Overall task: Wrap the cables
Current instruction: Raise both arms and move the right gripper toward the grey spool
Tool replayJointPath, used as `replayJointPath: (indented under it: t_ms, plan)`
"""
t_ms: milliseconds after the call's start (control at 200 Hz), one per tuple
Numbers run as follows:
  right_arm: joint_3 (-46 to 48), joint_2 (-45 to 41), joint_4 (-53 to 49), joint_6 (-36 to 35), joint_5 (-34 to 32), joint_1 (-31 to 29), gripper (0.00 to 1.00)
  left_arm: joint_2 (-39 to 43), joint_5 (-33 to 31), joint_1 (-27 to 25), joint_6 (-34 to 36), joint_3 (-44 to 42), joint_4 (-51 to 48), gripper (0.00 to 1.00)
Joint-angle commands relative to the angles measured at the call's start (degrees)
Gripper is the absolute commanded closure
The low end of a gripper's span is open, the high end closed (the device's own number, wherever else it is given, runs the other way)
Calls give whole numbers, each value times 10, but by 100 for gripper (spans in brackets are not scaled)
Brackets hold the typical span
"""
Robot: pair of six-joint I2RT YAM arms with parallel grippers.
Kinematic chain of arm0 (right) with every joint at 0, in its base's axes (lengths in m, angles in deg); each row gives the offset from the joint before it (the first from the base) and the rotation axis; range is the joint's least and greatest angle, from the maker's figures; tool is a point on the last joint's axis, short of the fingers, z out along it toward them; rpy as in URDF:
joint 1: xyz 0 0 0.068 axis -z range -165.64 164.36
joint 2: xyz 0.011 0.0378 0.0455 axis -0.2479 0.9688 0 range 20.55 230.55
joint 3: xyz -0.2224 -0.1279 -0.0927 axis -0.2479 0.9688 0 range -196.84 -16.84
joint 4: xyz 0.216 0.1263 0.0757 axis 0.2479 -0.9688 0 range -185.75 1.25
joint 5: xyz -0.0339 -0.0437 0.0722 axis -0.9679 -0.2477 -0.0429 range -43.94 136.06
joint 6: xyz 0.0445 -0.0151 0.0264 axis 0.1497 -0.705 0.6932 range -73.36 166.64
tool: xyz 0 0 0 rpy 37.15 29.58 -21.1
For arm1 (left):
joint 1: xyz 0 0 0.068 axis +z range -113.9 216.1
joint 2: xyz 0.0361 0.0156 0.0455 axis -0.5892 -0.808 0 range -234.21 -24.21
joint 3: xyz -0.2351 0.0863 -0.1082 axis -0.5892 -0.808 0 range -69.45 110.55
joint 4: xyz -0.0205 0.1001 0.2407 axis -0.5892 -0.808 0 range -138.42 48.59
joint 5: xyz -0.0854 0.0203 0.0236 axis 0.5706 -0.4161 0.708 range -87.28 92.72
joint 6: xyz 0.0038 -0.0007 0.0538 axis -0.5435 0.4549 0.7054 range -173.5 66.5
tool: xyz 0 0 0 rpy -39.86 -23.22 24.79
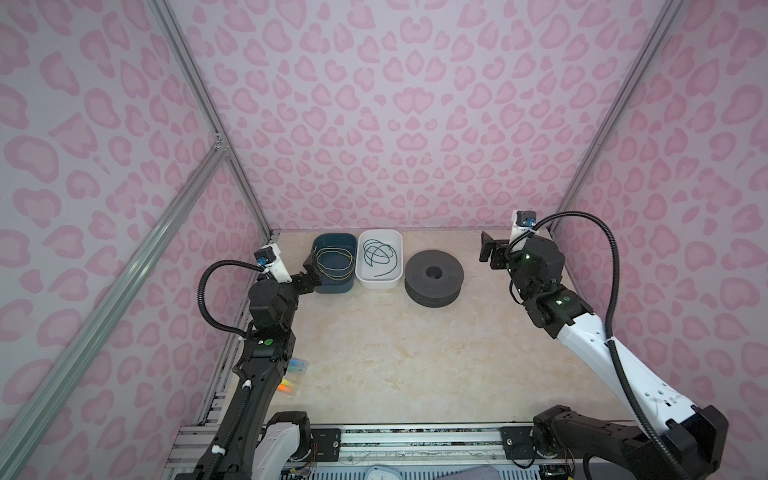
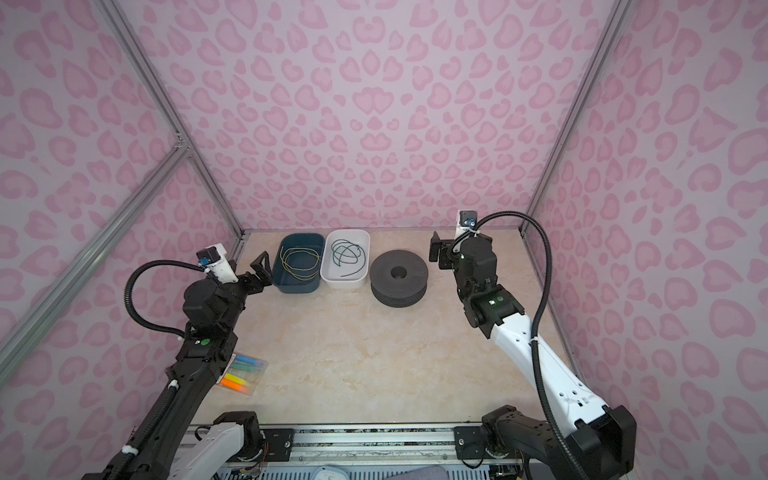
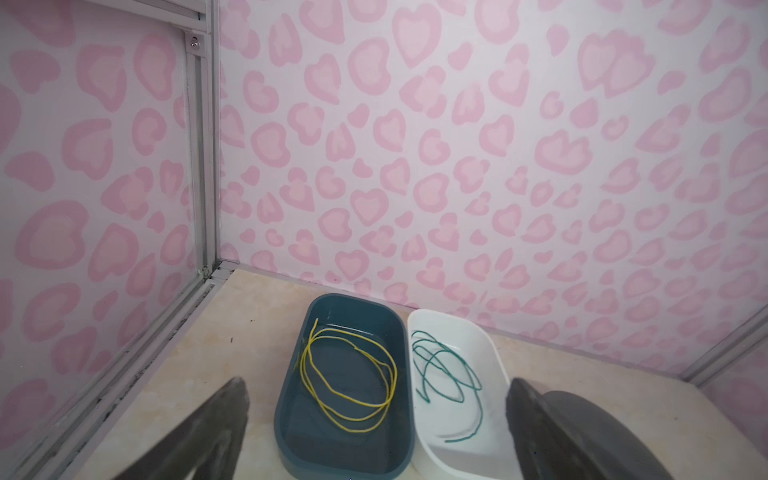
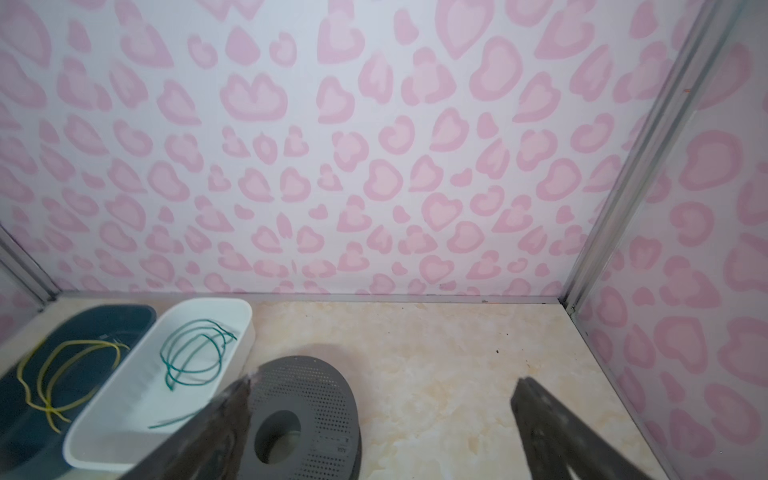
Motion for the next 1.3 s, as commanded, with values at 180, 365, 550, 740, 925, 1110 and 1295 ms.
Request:
replayJointPath:
  t_ms: [180,365,550,740,925,1110,1295]
  plan:
    - [141,-96,-68,285,154,134,9,130,-99,1,-224,10,-225,3]
    - [94,-59,-168,252,169,121,21,239,-140,1,-261,-64,-232,3]
    - [109,-14,-168,223,157,79,43,258,-91,1,-244,-69,-290,4]
    - [66,87,-179,204,183,49,45,231,0,2,-243,-73,-308,1]
    - [29,187,-123,232,348,56,40,170,120,2,-245,-67,-308,6]
    - [109,207,80,344,456,103,33,113,255,2,-223,-68,-282,6]
    - [190,237,287,459,533,143,31,103,331,1,-268,-127,-157,0]
